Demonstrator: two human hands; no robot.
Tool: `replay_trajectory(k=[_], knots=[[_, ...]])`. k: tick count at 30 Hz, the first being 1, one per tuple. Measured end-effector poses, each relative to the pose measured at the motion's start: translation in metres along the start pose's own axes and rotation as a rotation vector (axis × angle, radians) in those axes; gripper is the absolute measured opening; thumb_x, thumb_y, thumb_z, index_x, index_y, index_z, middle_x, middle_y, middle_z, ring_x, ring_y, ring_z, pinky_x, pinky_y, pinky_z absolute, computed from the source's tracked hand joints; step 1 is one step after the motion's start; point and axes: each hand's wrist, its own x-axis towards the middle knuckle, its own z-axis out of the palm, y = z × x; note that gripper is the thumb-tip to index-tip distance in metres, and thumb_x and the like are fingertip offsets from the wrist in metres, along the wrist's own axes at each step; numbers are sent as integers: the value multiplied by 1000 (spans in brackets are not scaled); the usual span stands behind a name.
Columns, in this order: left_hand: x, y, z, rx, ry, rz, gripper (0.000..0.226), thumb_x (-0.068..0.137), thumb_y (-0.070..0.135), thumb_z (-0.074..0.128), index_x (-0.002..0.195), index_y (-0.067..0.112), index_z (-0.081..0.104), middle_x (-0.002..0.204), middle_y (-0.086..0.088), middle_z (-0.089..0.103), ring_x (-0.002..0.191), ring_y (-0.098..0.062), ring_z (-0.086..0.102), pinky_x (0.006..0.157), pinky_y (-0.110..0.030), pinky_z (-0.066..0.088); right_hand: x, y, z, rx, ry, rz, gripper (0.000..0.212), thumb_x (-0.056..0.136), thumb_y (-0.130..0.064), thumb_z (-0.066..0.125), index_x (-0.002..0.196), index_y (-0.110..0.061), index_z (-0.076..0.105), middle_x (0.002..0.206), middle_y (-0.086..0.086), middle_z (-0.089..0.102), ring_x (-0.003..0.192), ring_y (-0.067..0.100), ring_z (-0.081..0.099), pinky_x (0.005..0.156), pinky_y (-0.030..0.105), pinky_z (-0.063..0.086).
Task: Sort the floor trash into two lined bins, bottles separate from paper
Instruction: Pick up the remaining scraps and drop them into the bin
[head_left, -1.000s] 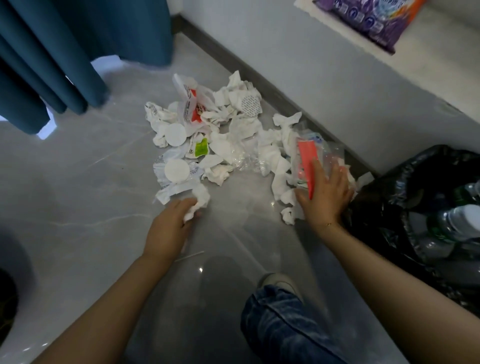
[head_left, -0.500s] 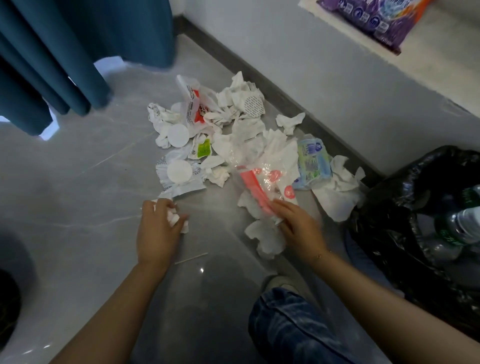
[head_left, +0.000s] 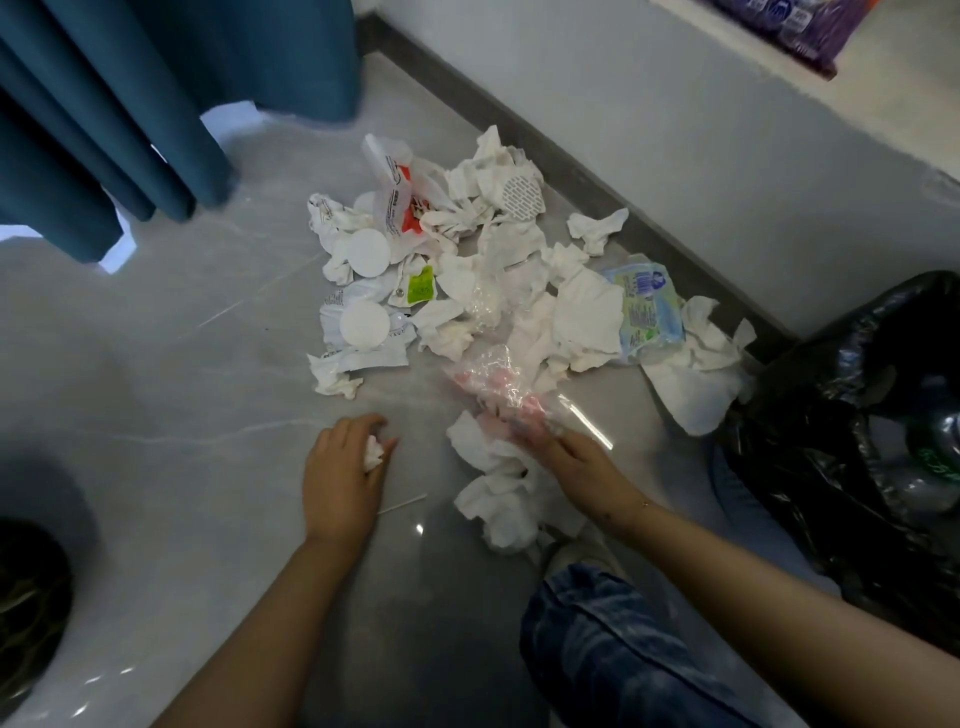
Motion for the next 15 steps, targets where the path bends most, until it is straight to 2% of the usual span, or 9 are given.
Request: replay_trajectory(k=[2, 4, 6, 10, 12, 15], knots=[[3, 2, -6, -117, 50, -80, 25, 89, 21, 64, 111, 10, 59, 109, -8, 62, 101, -28, 56, 85, -27, 37, 2, 0, 0, 135, 17, 59, 38, 95, -45, 39, 123, -27, 58, 116, -14, 63, 108, -5, 57, 93, 13, 45], [11, 3, -13, -218, 136, -226, 30, 90, 22, 63, 117, 12, 56, 116, -8, 61, 107, -27, 56, 89, -31, 41, 4, -1, -2, 215, 27, 126, 37, 97, -46, 34, 122, -30, 56, 117, -8, 63, 108, 1, 58, 91, 18, 46], [23, 3, -18, -249, 173, -362, 39, 89, 34, 62, 123, 19, 49, 119, -6, 61, 108, -27, 56, 87, -36, 44, 7, 2, -2, 301, 24, 166, 35, 97, -48, 32, 115, -31, 57, 118, -5, 64, 110, 7, 59, 95, 25, 46], [50, 4, -22, -123, 71, -496, 67, 81, 55, 63, 135, 26, 36, 126, -6, 58, 111, -30, 56, 82, -37, 45, 10, 6, -2, 412, 51, 226, 39, 97, -48, 33, 115, -24, 58, 123, 5, 63, 115, 17, 59, 105, 37, 42], [59, 1, -21, -22, 26, -463, 58, 82, 56, 61, 127, 23, 44, 119, -9, 61, 106, -32, 58, 75, -35, 44, 10, 8, -1, 428, 51, 218, 39, 97, -47, 33, 115, -23, 59, 122, 5, 65, 115, 18, 60, 104, 37, 43], [60, -4, -20, 68, 14, -410, 36, 87, 48, 56, 99, 14, 58, 103, -14, 60, 96, -34, 57, 68, -34, 39, 9, 7, -1, 419, 73, 216, 37, 98, -45, 33, 113, -24, 59, 117, 1, 66, 113, 16, 61, 102, 34, 44]])
